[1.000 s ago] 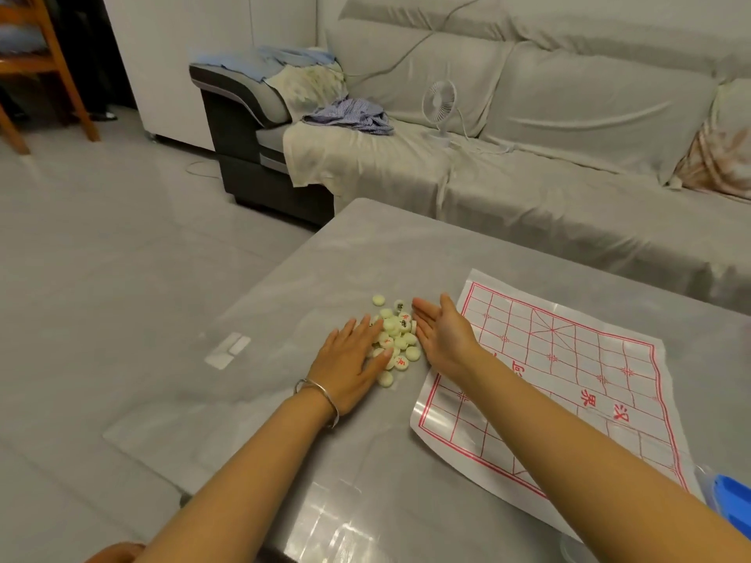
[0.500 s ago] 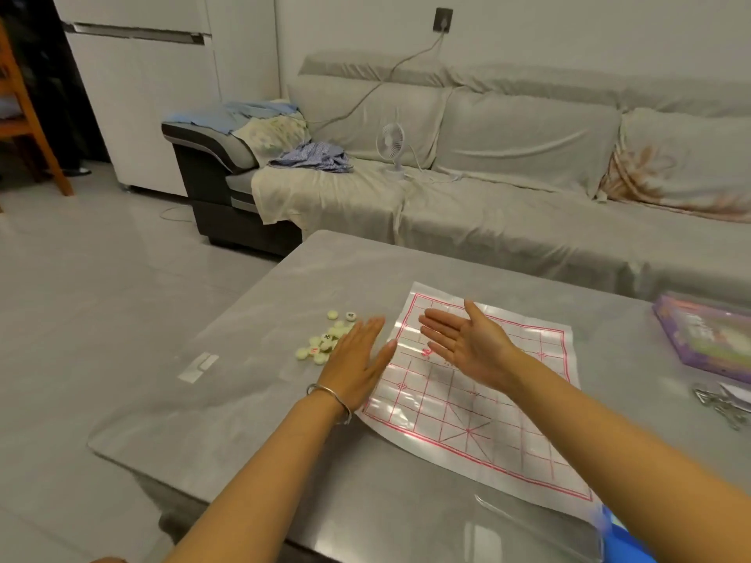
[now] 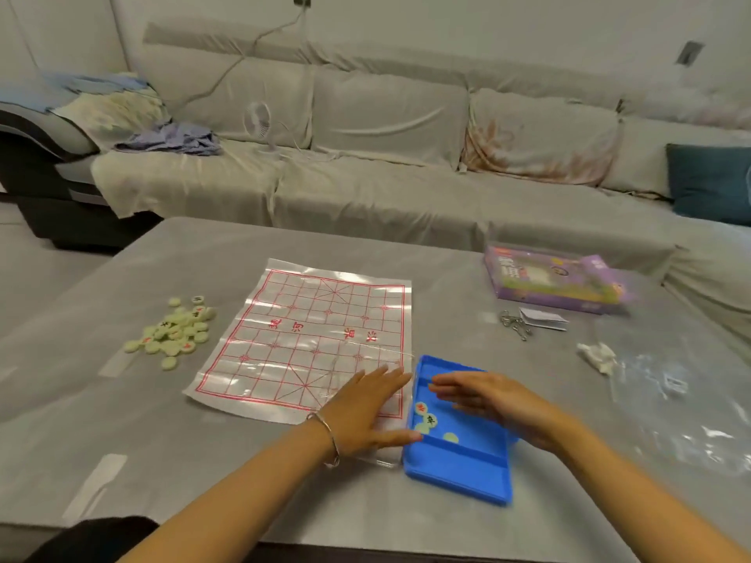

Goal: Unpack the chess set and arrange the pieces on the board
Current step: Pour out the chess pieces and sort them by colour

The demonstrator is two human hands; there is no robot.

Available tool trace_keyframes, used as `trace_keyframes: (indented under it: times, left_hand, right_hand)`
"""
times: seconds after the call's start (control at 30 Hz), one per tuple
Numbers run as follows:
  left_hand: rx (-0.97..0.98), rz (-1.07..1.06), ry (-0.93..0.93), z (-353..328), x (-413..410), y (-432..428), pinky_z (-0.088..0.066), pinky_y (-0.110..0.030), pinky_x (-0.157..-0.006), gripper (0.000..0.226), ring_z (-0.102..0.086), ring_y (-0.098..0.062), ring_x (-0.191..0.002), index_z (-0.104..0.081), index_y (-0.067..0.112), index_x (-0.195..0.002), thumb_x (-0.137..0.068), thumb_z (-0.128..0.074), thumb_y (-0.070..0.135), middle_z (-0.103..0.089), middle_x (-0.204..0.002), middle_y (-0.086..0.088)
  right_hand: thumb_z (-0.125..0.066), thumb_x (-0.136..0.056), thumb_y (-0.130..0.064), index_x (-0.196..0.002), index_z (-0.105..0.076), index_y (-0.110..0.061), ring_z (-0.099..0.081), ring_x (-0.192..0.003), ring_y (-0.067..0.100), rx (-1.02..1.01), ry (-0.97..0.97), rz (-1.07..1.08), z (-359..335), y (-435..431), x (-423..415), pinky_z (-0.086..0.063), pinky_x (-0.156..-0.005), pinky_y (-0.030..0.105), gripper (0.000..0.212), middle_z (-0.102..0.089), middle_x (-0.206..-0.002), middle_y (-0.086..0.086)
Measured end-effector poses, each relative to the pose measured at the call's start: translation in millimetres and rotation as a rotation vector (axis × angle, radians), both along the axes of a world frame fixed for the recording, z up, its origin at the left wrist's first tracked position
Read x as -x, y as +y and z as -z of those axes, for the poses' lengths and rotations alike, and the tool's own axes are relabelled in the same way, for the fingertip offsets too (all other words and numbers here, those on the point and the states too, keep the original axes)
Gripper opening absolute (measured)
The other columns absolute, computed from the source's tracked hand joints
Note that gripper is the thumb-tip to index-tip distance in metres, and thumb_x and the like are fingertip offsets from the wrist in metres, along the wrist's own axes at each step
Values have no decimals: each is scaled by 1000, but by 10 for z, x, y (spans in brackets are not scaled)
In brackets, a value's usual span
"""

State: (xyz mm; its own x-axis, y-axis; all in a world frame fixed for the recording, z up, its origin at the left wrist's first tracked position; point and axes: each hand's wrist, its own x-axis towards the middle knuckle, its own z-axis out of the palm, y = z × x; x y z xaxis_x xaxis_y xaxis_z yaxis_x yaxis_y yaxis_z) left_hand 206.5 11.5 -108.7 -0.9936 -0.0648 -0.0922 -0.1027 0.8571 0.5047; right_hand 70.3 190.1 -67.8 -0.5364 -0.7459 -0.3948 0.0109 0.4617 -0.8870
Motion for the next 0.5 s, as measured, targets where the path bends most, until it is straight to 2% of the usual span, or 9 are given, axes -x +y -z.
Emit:
trace_keyframes:
  times: [0.1, 0.2, 0.37, 0.43, 0.5]
  left_hand:
    - [37, 37, -64, 114, 23, 58, 3, -29, -114, 100, 3, -11, -144, 0, 31, -148, -73, -56, 68, 1, -156, 11]
    - [50, 44, -63, 171, 51, 64, 7, -29, -112, 105, 7, -10, -143, 4, 33, -147, -69, -55, 73, 4, -156, 12]
    - [20, 37, -71, 203, 71, 57, 8, -27, -111, 111, 7, -4, -141, 4, 35, -146, -59, -46, 83, 3, -156, 14]
    - [13, 37, -70, 222, 76, 50, 8, -28, -111, 114, 7, -5, -142, 4, 36, -146, -53, -38, 89, 4, -155, 15]
    - [3, 33, -63, 238, 75, 43, 8, -28, -112, 114, 7, -6, -142, 3, 37, -146, -54, -38, 90, 4, -155, 15]
  right_hand:
    - [-37, -100, -34, -124, -59, -27, -51, -112, -3, -139, 303, -131, 188, 55, -51, -39, -96, 14, 34, -55, -126, -17]
    - [-41, -99, -29, -132, -50, -22, -42, -113, -1, -191, 537, -249, 272, -36, -65, -32, -98, 13, 35, -48, -126, -14]
    - [-46, -97, -28, -126, -56, -19, -50, -101, 10, -171, 562, -305, 297, -130, -58, -41, -94, 21, 32, -52, -112, 0]
    - [-54, -93, -27, -119, -60, -17, -57, -98, 17, -173, 546, -327, 299, -137, -48, -47, -90, 26, 29, -59, -108, 4]
    - [-64, -87, -24, -114, -63, -18, -60, -92, 15, -168, 529, -313, 318, -147, -36, -51, -84, 24, 28, -63, -104, 2]
